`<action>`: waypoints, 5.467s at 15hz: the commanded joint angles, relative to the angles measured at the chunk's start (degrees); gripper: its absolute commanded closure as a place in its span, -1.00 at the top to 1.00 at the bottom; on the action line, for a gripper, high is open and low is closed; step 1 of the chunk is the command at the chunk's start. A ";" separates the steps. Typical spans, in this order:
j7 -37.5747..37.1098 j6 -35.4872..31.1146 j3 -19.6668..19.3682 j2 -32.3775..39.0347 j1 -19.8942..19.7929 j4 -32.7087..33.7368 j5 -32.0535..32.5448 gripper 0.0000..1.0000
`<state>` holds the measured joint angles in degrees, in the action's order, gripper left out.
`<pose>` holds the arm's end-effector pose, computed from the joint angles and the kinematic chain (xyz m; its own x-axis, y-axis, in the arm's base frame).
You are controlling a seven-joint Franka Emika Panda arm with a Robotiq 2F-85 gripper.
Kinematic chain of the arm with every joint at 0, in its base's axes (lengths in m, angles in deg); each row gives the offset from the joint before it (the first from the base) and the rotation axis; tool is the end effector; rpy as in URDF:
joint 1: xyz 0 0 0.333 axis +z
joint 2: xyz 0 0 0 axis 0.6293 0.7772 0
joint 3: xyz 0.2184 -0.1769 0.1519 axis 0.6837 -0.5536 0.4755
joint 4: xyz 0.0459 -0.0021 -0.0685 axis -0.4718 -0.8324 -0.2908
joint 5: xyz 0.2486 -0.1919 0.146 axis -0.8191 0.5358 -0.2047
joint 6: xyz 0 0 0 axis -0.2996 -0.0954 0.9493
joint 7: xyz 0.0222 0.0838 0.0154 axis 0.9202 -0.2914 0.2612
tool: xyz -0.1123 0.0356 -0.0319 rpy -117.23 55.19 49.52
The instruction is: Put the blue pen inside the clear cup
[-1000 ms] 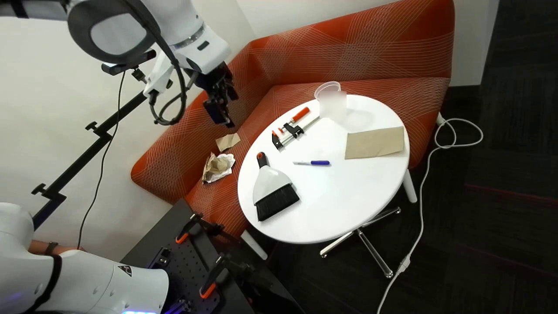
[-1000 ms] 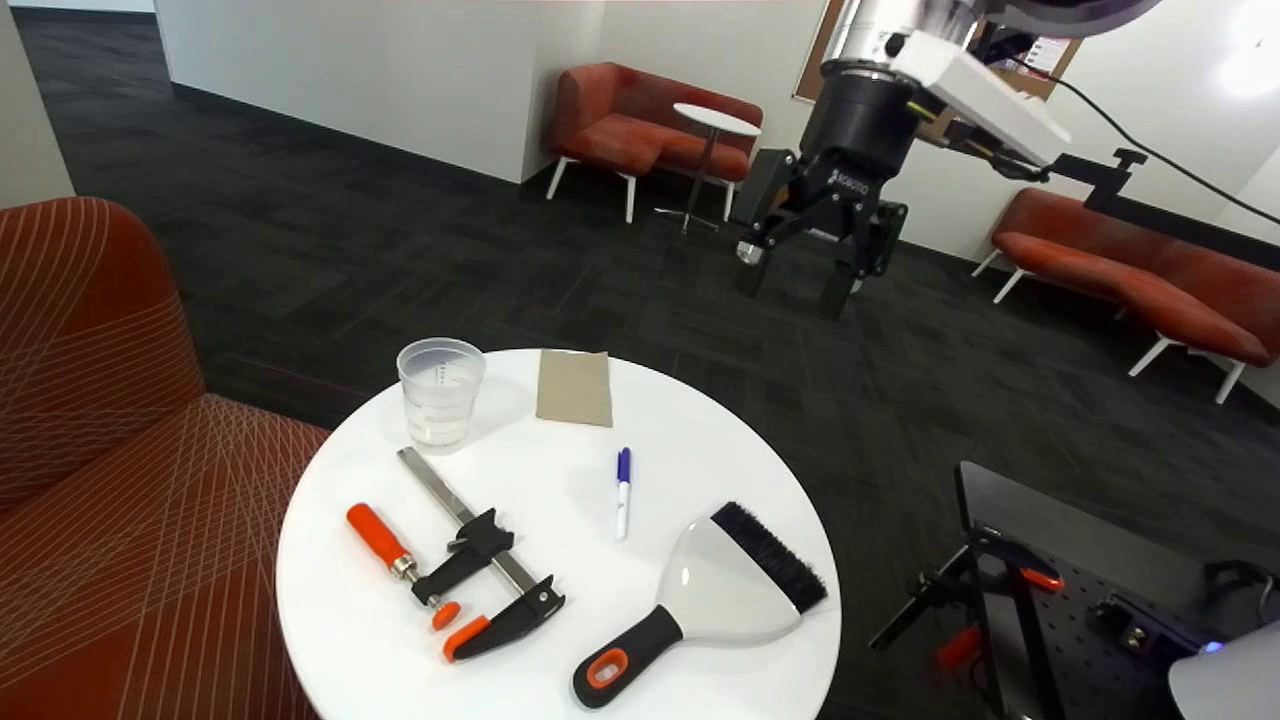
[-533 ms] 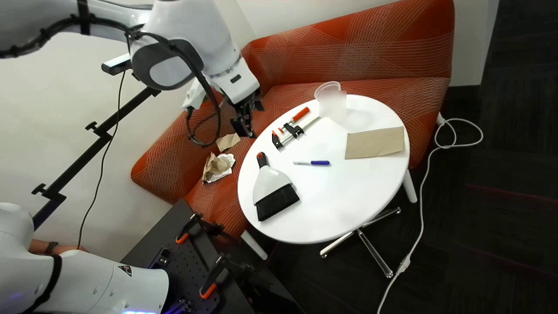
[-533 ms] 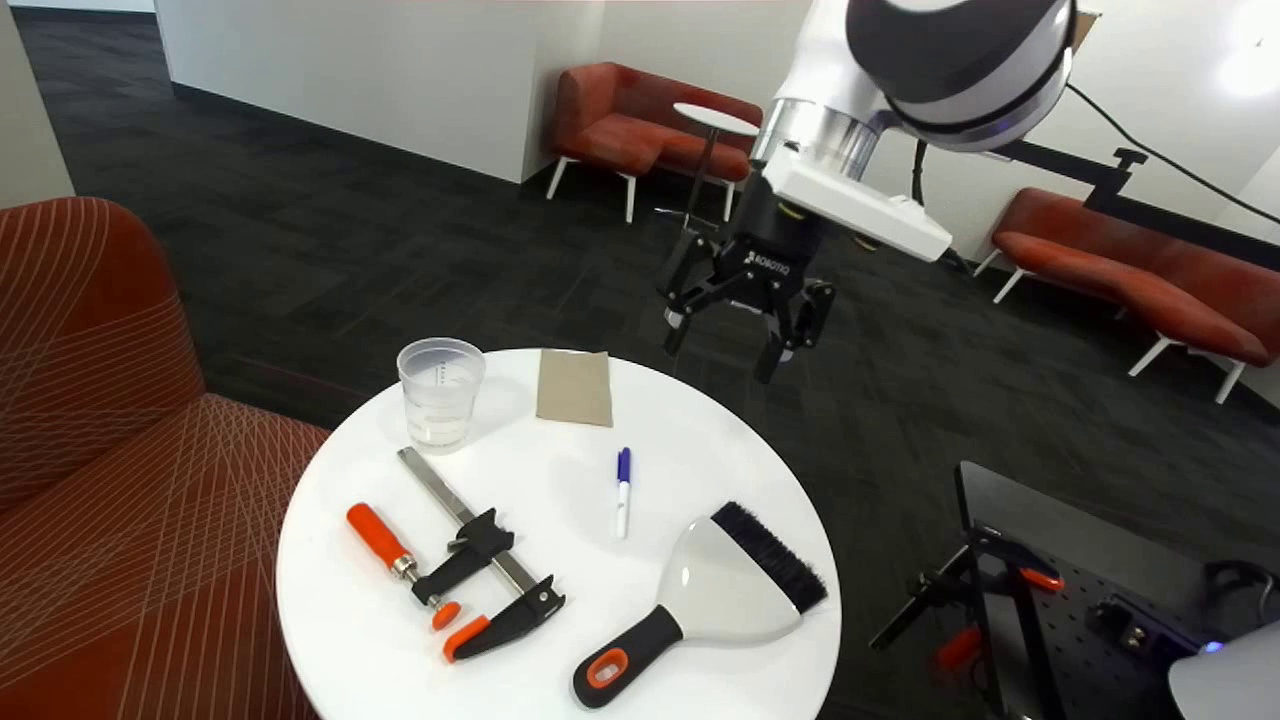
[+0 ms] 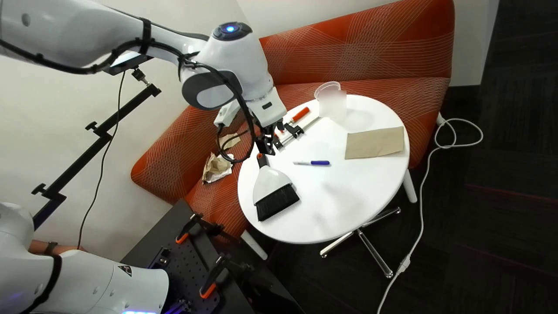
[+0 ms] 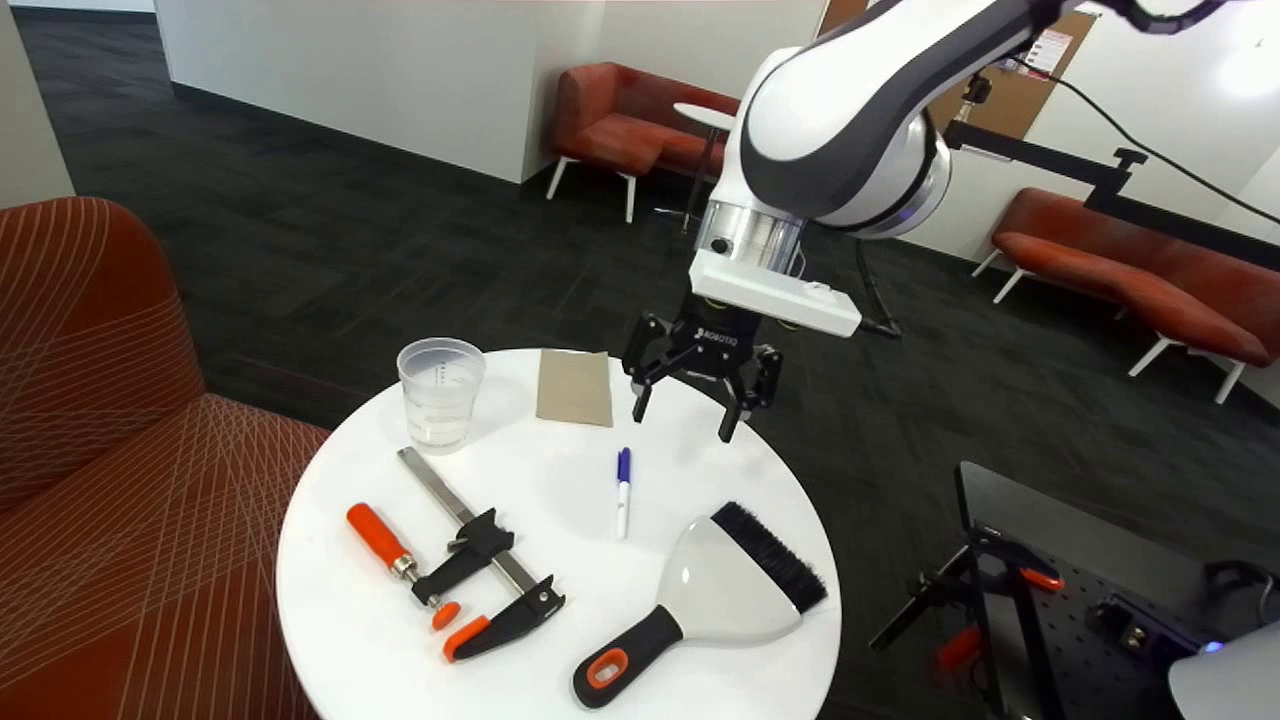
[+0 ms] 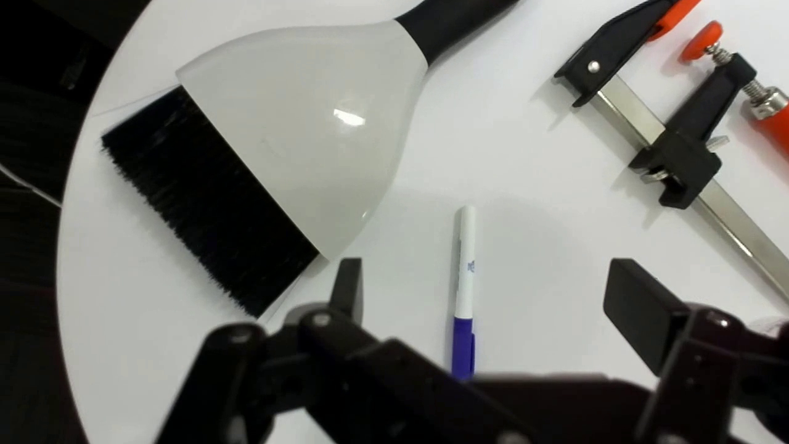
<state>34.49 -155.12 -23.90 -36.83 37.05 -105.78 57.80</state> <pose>0.5249 -0.0545 0.2146 0.4305 -0.8581 -0.2801 -0.9015 -0.4244 -0.0853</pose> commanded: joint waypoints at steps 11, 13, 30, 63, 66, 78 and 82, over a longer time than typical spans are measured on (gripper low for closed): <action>-0.43 1.23 0.25 7.40 -1.34 6.15 -0.26 1.00; -0.19 1.28 0.31 9.45 -2.03 8.24 -0.48 1.00; 3.39 4.16 1.38 25.55 -6.61 25.89 0.13 1.00; 3.12 -3.43 -0.11 14.88 -4.53 19.96 0.20 -0.91; 3.10 -9.22 -0.17 10.18 -3.66 16.96 0.26 -0.91; 7.04 -42.54 0.54 2.66 3.70 7.06 3.94 -0.91; 6.98 -41.35 1.39 4.69 2.98 9.25 3.43 -0.64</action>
<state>41.22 -196.43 -22.83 -32.17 40.37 -96.56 61.31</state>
